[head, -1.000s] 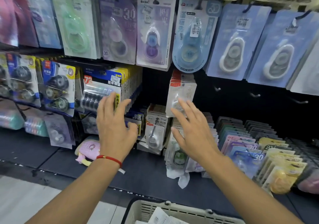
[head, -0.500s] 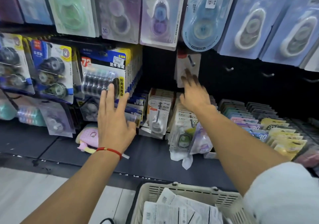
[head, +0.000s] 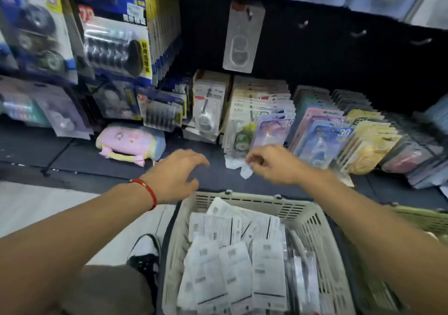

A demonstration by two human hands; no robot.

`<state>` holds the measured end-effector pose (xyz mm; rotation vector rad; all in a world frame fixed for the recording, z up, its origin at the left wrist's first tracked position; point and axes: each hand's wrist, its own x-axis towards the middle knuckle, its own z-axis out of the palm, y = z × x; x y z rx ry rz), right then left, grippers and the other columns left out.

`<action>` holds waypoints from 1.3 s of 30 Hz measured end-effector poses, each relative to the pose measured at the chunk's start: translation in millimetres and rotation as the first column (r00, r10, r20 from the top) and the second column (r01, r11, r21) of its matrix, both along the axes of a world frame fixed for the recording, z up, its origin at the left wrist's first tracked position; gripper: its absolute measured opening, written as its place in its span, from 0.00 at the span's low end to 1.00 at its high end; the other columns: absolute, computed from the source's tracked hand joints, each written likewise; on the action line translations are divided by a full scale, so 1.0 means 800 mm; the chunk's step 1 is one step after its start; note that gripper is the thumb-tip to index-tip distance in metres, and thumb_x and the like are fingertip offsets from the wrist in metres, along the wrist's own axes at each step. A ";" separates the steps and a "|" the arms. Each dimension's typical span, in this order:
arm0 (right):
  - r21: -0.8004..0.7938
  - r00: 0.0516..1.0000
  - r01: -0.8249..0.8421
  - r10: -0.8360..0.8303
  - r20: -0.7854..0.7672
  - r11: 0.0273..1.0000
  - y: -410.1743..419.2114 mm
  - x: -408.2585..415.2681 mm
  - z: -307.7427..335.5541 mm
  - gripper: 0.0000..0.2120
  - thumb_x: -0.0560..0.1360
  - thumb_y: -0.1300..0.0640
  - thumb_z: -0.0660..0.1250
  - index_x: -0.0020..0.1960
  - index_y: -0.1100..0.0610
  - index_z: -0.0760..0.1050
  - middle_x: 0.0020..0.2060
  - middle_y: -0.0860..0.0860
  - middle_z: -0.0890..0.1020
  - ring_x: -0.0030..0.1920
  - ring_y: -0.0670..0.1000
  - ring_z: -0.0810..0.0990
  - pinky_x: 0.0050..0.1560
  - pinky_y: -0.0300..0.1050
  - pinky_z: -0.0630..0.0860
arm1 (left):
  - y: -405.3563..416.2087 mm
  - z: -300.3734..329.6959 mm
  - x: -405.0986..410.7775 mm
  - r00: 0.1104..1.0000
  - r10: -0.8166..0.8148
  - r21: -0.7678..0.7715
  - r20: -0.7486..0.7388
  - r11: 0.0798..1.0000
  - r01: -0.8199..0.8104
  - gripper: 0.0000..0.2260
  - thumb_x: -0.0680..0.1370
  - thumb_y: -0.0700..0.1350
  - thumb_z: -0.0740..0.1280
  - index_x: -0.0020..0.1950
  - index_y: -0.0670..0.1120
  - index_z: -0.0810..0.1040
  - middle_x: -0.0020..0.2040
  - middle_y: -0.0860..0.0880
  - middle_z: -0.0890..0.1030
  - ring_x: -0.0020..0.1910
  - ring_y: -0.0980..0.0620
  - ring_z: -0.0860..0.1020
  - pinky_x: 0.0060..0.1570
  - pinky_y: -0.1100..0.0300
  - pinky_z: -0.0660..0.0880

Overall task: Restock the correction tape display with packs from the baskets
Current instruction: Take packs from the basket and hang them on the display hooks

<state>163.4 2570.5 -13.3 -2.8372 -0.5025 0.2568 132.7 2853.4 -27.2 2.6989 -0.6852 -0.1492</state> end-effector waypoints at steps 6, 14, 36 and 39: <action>-0.408 0.948 -0.141 0.004 -0.318 0.902 -0.014 -0.101 -0.141 0.21 0.82 0.49 0.64 0.73 0.55 0.71 0.69 0.55 0.77 0.69 0.60 0.77 0.64 0.55 0.76 | -0.028 -0.091 -0.061 0.948 -0.006 0.221 -0.319 0.972 0.081 0.18 0.81 0.45 0.68 0.71 0.53 0.76 0.69 0.48 0.77 0.69 0.46 0.74 0.67 0.54 0.72; 0.053 0.888 0.424 -0.403 -0.222 0.904 0.029 -0.138 -0.237 0.28 0.80 0.44 0.71 0.73 0.57 0.68 0.68 0.54 0.69 0.68 0.57 0.74 0.63 0.52 0.76 | -0.078 -0.174 -0.126 0.903 0.144 0.106 -0.406 0.988 -0.110 0.23 0.81 0.42 0.67 0.76 0.50 0.72 0.75 0.47 0.73 0.75 0.47 0.69 0.74 0.52 0.68; 0.668 0.857 0.514 -0.293 -0.423 0.538 -0.011 -0.112 -0.129 0.15 0.78 0.65 0.73 0.57 0.46 0.83 0.57 0.48 0.84 0.45 0.48 0.87 0.44 0.46 0.85 | -0.075 -0.182 -0.140 0.992 0.127 -0.114 0.025 0.986 -0.123 0.41 0.79 0.59 0.73 0.83 0.65 0.50 0.86 0.55 0.51 0.86 0.48 0.46 0.80 0.34 0.48; 0.646 0.705 0.702 -0.159 -0.691 0.301 -0.023 -0.119 -0.126 0.09 0.78 0.67 0.71 0.55 0.58 0.86 0.49 0.60 0.87 0.39 0.51 0.87 0.37 0.42 0.84 | -0.079 -0.173 -0.138 0.984 0.123 -0.101 0.132 0.989 -0.110 0.38 0.76 0.58 0.76 0.82 0.63 0.62 0.81 0.54 0.66 0.78 0.43 0.64 0.73 0.33 0.62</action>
